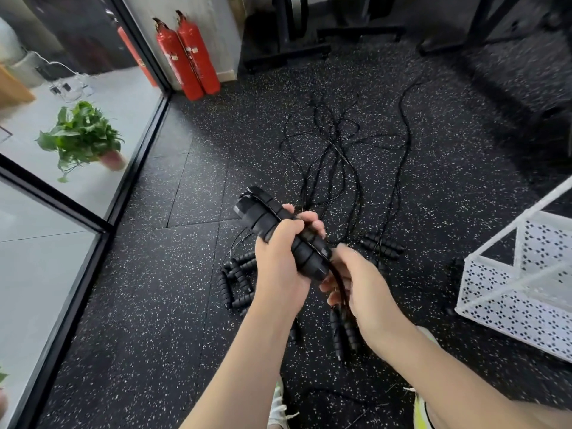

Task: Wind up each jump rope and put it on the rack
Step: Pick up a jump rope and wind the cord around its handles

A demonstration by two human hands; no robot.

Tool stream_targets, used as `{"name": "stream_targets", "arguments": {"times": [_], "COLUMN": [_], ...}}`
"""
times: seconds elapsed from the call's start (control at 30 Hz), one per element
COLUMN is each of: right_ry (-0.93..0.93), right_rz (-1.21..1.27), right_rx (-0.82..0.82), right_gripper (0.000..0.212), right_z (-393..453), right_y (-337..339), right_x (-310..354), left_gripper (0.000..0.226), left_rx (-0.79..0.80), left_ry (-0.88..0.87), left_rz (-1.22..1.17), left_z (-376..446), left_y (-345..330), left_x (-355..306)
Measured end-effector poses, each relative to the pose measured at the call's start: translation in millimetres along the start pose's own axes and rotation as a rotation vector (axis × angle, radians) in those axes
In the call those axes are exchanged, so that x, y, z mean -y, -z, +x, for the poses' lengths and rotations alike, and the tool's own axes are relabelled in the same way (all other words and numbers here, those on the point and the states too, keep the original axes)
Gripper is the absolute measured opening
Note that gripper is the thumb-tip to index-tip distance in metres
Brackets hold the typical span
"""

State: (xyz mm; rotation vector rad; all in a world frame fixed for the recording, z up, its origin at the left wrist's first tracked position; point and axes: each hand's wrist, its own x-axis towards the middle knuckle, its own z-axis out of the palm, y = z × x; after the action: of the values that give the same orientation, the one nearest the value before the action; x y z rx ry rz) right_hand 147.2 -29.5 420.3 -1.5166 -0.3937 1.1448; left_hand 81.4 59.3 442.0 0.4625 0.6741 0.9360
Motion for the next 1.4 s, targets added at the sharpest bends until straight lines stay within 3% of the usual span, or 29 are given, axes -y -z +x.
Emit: {"name": "stream_targets", "arguments": {"times": [0.13,0.33,0.4,0.47,0.57,0.67,0.77,0.83,0.93,1.03,1.1,1.2,1.3,1.4], "right_ry": [-0.176,-0.107,-0.065,0.011,0.2,0.353,0.409,0.451,0.458,0.325,0.252,0.171,0.267,0.337], "right_rz": [0.117,0.2,0.135,0.005,-0.377,-0.813,-1.067,-1.119,-1.153,-1.1,-1.015,-0.781,-0.67,-0.584], "right_rx": [-0.111,-0.21,-0.252,-0.307,-0.427,-0.52,-0.524,-0.506,-0.462,-0.31,-0.126,0.203,0.285,0.327], "right_gripper": [0.066,0.041,0.035,0.043,0.06,0.063,0.06,0.059,0.059,0.065,0.068,0.043,0.017,0.022], "right_z": [7.8,9.2,12.4,15.5,18.1,21.2,26.4,26.5,25.5,25.5,22.3,15.7,21.9,29.3], "right_y": [0.4,7.6,13.0,22.5,43.9,59.9,59.6,54.3,48.2,52.4,64.8,86.2,98.7,97.5], "right_x": [6.4,11.2,13.3,17.7,26.6,30.8,18.6,11.3,9.0,22.0,38.9,60.7,62.5,52.4], "left_gripper": [0.023,0.025,0.03,0.041,0.084,0.107,0.109,0.102,0.062,0.046,0.043,0.042,0.046,0.043], "left_rx": [-0.033,0.051,0.116,0.165,0.131,0.149,0.424,0.515,0.46,0.379,0.363,0.349,0.329,0.313], "left_ry": [-0.07,-0.045,-0.016,0.002,-0.04,-0.322,-0.609,-0.651,-0.711,-0.829,-0.858,-0.815,-0.757,-0.625], "left_rz": [0.305,0.29,0.265,0.287,0.399,0.968,1.684,1.961,2.131,2.148,2.139,2.079,2.007,1.891], "left_z": [-22.5,-28.8,-27.8,-23.6,-13.8,-7.4,-5.5,-4.5,2.0,5.8,7.9,10.1,8.4,2.2], "left_y": [-14.4,-21.8,-20.4,-17.4,-6.4,11.3,23.3,31.5,40.8,43.3,44.3,46.6,44.0,37.9], "left_x": [22.0,37.3,36.3,33.2,18.4,-4.0,-4.5,10.9,25.2,24.0,20.4,12.8,7.1,7.2]}}
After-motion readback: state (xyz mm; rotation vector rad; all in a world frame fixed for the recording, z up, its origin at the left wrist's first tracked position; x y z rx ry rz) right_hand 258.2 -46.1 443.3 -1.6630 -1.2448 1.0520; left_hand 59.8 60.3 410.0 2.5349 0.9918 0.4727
